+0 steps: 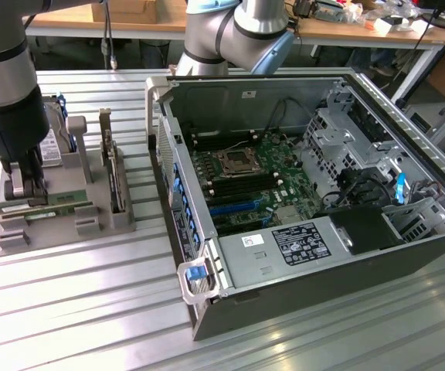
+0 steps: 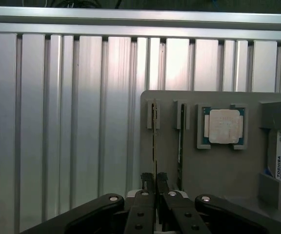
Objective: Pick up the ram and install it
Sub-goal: 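Pick up the ram and move it above insertion slot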
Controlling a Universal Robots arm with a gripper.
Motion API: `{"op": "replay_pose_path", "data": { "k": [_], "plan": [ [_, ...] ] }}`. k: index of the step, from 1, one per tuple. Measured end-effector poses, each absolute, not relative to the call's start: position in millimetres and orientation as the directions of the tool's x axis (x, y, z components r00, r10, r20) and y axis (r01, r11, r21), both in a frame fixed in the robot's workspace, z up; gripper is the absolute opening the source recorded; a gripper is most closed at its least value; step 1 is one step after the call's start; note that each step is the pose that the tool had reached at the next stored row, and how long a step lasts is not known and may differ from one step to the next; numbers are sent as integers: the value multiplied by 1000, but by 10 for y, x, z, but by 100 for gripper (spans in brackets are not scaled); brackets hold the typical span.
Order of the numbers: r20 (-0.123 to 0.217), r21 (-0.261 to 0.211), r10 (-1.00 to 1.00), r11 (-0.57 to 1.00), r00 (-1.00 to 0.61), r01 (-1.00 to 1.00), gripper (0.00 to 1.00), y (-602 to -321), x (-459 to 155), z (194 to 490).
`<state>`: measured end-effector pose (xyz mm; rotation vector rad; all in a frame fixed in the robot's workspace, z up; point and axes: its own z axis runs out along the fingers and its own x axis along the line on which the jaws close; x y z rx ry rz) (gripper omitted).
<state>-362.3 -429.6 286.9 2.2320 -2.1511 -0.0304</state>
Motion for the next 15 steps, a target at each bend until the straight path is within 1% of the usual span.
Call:
{"op": "replay_pose_path", "data": {
  "k": [15],
  "plan": [
    [15, 44, -999, -36, 37, -998, 13, -4296, -3623, 2974]
  ]
}}
